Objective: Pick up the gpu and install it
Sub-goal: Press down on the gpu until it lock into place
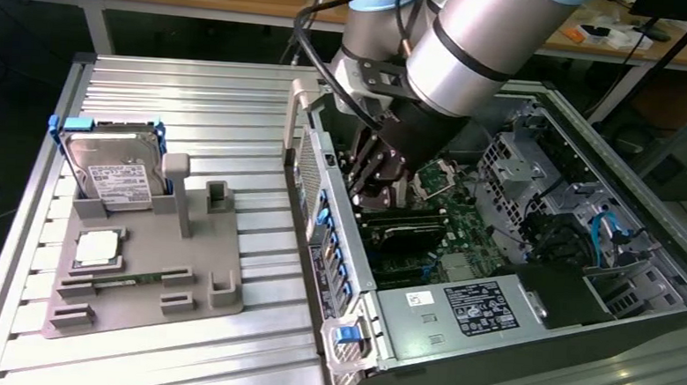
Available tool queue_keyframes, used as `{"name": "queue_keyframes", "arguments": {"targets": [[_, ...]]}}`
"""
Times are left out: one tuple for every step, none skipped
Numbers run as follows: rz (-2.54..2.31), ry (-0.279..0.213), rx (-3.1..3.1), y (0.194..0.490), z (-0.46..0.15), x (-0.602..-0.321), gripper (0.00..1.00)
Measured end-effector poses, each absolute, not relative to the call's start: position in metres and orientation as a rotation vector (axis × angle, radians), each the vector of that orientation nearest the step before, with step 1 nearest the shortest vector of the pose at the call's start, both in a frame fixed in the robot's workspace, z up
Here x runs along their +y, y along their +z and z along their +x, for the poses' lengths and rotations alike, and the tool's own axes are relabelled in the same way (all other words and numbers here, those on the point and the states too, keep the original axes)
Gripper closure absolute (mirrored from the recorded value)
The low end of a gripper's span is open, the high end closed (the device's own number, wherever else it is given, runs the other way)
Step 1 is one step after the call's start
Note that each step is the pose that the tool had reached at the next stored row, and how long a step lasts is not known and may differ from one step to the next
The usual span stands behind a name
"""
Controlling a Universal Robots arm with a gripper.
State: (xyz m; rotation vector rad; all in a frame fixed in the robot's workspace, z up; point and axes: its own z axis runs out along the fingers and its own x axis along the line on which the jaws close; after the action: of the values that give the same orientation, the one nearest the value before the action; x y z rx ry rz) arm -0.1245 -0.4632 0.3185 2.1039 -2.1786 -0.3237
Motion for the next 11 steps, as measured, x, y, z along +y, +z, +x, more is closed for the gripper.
{"name": "queue_keyframes", "arguments": {"targets": [[2.104, -0.321, -2.179, 0.318, -0.124, -0.463, 0.81], [2.104, -0.320, -2.179, 0.318, -0.124, -0.463, 0.81], [2.105, -0.319, -2.179, 0.318, -0.123, -0.463, 0.81], [2.105, -0.318, -2.180, 0.318, -0.122, -0.463, 0.81], [2.106, -0.317, -2.180, 0.318, -0.120, -0.463, 0.81], [2.107, -0.315, -2.181, 0.318, -0.119, -0.463, 0.81], [2.109, -0.312, -2.183, 0.317, -0.117, -0.463, 0.81], [2.111, -0.309, -2.185, 0.317, -0.115, -0.463, 0.81], [2.112, -0.306, -2.186, 0.317, -0.113, -0.463, 0.81], [2.114, -0.303, -2.188, 0.317, -0.111, -0.463, 0.81], [2.117, -0.299, -2.190, 0.317, -0.109, -0.463, 0.81]]}}
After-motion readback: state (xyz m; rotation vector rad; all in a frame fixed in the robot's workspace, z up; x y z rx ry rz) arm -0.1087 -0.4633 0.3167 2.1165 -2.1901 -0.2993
